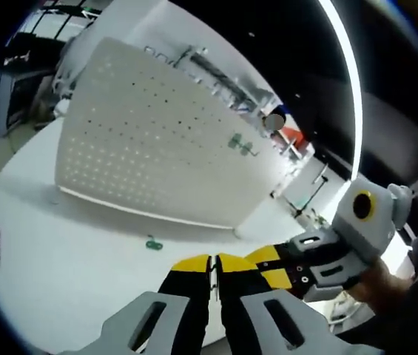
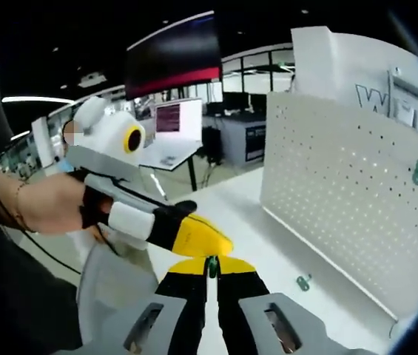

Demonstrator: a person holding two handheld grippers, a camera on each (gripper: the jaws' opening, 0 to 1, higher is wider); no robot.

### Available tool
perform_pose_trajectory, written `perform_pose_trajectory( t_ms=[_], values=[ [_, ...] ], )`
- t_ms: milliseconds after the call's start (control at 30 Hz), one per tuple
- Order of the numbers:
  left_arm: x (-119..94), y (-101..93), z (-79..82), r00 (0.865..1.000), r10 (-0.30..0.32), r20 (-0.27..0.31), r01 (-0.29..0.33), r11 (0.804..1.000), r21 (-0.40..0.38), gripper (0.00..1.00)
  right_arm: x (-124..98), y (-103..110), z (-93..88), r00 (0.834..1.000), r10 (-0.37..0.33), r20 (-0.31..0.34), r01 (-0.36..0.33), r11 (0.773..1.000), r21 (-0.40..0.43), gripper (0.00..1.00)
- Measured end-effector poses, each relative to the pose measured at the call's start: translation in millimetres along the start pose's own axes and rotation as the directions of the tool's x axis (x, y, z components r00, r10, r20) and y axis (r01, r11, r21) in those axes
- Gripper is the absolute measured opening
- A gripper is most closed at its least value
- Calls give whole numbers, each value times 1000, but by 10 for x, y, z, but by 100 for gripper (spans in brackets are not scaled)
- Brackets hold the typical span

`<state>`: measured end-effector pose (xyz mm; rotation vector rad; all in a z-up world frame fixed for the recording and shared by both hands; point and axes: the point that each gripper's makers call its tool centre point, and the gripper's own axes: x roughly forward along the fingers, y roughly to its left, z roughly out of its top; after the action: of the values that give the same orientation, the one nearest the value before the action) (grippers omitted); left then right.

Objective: Insert the hook assembly into the mounting plate slot until the hook locks in place.

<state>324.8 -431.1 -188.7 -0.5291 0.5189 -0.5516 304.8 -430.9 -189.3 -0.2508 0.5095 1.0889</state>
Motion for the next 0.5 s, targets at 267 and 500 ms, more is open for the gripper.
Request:
perform_pose_trajectory(
  t_ms=[267, 500],
  values=[
    [4, -40, 23, 1000, -11, 18, 11, 1000, -12, 3, 10, -14, 16, 1000, -13, 18, 13, 1000, -1, 1],
    [14, -35, 14, 1000, -13, 15, 13, 1000, 0, 3, 13, -14, 5, 1000, -9, 24, 9, 1000, -10, 0]
  ],
)
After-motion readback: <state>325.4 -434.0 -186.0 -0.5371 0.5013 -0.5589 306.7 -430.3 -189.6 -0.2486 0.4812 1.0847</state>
